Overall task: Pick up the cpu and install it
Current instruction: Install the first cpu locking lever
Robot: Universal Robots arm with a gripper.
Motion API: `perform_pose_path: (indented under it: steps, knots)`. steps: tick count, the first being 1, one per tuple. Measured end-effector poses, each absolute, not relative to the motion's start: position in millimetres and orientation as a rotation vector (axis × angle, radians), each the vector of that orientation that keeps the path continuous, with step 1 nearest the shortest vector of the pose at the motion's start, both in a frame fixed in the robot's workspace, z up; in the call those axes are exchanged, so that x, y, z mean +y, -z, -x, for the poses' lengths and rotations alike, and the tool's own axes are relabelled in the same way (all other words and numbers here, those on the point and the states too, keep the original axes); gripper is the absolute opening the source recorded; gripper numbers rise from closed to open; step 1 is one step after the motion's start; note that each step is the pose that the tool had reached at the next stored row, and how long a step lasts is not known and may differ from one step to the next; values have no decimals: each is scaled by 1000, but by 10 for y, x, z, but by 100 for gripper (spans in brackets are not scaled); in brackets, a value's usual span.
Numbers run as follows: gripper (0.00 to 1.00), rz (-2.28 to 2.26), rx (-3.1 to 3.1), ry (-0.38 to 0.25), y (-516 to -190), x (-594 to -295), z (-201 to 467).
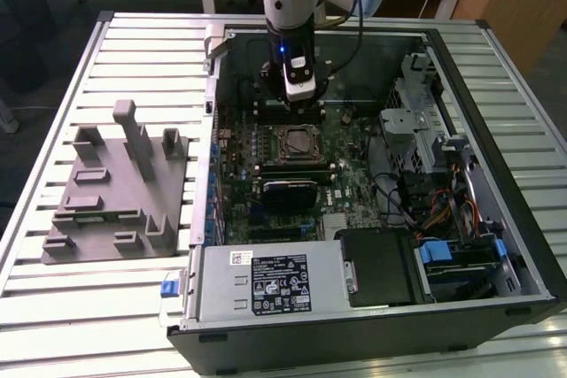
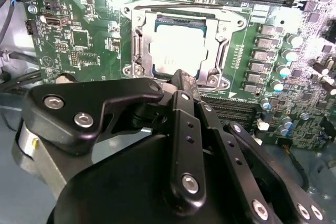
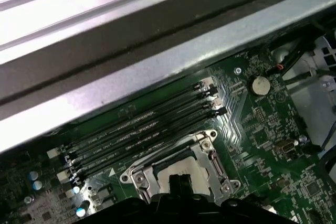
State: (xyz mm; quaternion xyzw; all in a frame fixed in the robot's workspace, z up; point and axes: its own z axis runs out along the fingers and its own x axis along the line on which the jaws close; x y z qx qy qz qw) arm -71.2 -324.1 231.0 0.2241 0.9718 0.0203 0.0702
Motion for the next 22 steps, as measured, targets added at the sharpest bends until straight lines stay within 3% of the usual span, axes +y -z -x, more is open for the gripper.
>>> perform_pose_path:
  steps: [22]
  knots:
    - [11, -623, 2966, -32, -2307, -3248, 559]
